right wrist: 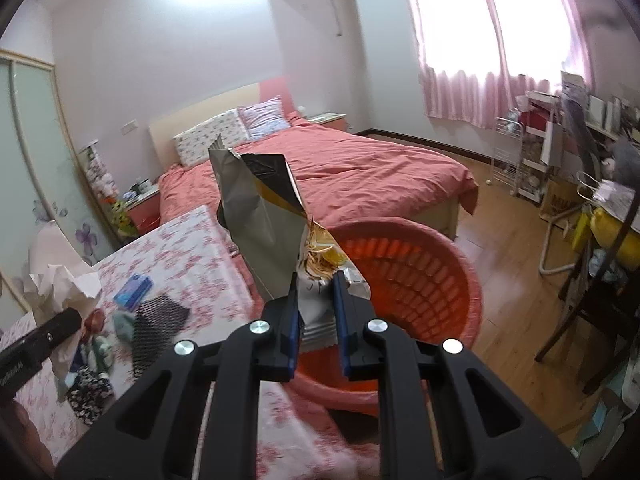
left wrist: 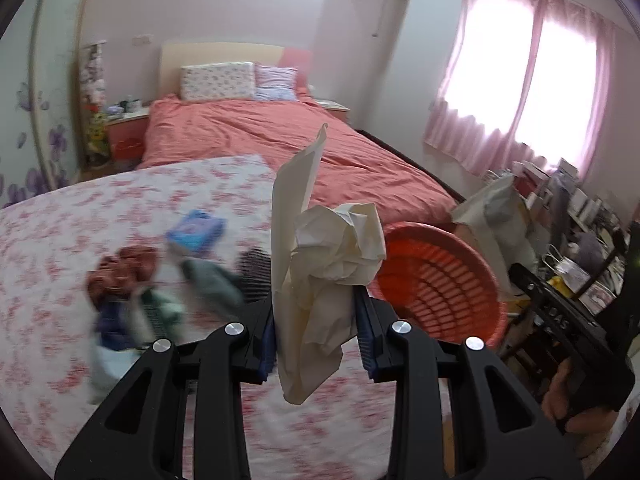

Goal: Collect trash
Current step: 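Carry the tissue and snack bag over the basket and open both tools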

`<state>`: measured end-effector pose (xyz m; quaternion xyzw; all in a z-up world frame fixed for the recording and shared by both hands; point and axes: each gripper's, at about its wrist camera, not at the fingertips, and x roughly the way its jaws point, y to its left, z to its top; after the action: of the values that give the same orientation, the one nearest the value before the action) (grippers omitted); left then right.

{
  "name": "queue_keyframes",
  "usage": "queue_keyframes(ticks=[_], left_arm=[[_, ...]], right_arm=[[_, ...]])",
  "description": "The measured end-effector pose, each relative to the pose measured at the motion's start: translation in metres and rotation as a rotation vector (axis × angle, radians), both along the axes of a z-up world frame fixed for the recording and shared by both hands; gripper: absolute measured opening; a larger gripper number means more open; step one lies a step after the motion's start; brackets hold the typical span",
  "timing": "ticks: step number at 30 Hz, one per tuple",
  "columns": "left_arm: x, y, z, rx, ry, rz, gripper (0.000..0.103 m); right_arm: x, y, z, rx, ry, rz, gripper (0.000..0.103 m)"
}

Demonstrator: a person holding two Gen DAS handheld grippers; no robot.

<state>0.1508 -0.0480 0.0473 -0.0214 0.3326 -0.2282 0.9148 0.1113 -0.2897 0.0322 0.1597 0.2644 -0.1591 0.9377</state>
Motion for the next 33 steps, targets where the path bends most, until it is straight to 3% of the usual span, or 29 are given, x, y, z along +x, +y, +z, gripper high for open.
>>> queue_keyframes(ticks=[14, 24, 27, 29, 33], left_arm=[[0.006, -0.083, -0.019, -0.033, 0.049, -0.154, 0.033], [0.011, -0.131, -0.036, -0.005, 0.083, -0.207, 0.033], [0.015, -0.143, -0.042, 0.018, 0.098, -0.214, 0.035], [0.019, -0.149, -0.047, 0.034, 0.112, -0.214, 0.042], [0.023, -0.156, -0.06, 0.068, 0.142, -0.211, 0.054]], right_arm=[[0.005, -0.053, -0.021, 0.075, 0.001, -0.06, 0.016], [0.022, -0.081, -0.033, 0.108, 0.005, -0.067, 0.017], [0.031, -0.088, -0.04, 0.128, 0.013, -0.05, 0.028], [0.036, -0.091, -0.044, 0.135, 0.017, -0.055, 0.03], [0.038, -0.1, -0.05, 0.148, 0.02, -0.068, 0.048]])
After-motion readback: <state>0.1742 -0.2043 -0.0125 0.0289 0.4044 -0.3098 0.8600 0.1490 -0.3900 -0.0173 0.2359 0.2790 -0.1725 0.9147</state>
